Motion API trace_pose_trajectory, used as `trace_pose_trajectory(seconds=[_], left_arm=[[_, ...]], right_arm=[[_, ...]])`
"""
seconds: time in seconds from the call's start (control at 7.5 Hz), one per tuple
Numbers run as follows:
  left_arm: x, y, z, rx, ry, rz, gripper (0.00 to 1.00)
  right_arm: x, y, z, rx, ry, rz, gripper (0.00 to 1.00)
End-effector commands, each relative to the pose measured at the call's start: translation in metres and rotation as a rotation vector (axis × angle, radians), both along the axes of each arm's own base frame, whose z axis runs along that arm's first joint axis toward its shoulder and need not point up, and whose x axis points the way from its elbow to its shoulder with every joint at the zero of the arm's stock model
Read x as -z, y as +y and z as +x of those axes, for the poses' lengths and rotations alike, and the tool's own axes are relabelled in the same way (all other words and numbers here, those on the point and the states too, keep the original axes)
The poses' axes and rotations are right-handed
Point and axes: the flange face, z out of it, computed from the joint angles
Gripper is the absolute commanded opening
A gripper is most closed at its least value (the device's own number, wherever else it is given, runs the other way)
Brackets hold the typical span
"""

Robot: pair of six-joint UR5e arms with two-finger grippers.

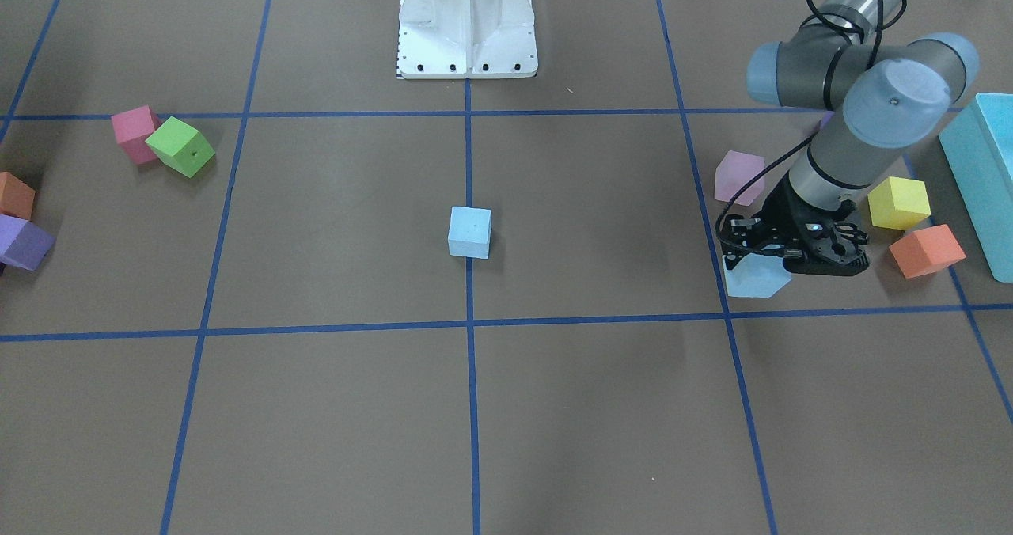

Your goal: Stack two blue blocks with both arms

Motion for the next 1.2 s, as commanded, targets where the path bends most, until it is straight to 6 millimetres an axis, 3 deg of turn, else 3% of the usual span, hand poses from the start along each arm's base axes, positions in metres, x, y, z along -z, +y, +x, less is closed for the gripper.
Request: trace_pose_trajectory(seconds=[0.0,0.13,0.27,0.4,0.53,0.67,0.8,1.07], left_arm=[[0.122,0.018,0.059,-0.011,-0.023,-0.031,0.0],[0.145,0.043,0.105,-0.042,-0.012,-0.03,0.0],[0.169,0.049,0.134,-0.021,-0.015,-0.018,0.0],[0.189,0.061,0.178,-0.039,-0.038,0.01,0.0],[0.202,0.059,0.198,-0.035,-0.045,0.015,0.0],[0.201,0.076,0.218,-0.063,-0.045,0.011,0.0],[0.203,0.077,0.219,-0.064,-0.042,0.012,0.0],[0.215,0.11,0.258,-0.08,-0.067,0.066,0.0]], right_arm=[[-0.001,0.0,0.001,0.006,0.008,0.013,1.0],[-0.002,0.003,0.0,0.002,0.009,0.036,1.0],[-0.003,0.004,0.0,0.002,0.009,0.034,1.0],[-0.004,0.005,0.0,0.001,0.004,0.031,1.0],[-0.003,0.005,-0.001,0.001,0.003,0.033,1.0],[-0.007,0.009,-0.001,0.0,0.002,0.024,1.0],[-0.007,0.009,-0.001,0.0,0.002,0.023,1.0],[-0.009,0.011,-0.001,0.0,0.001,0.018,1.0]])
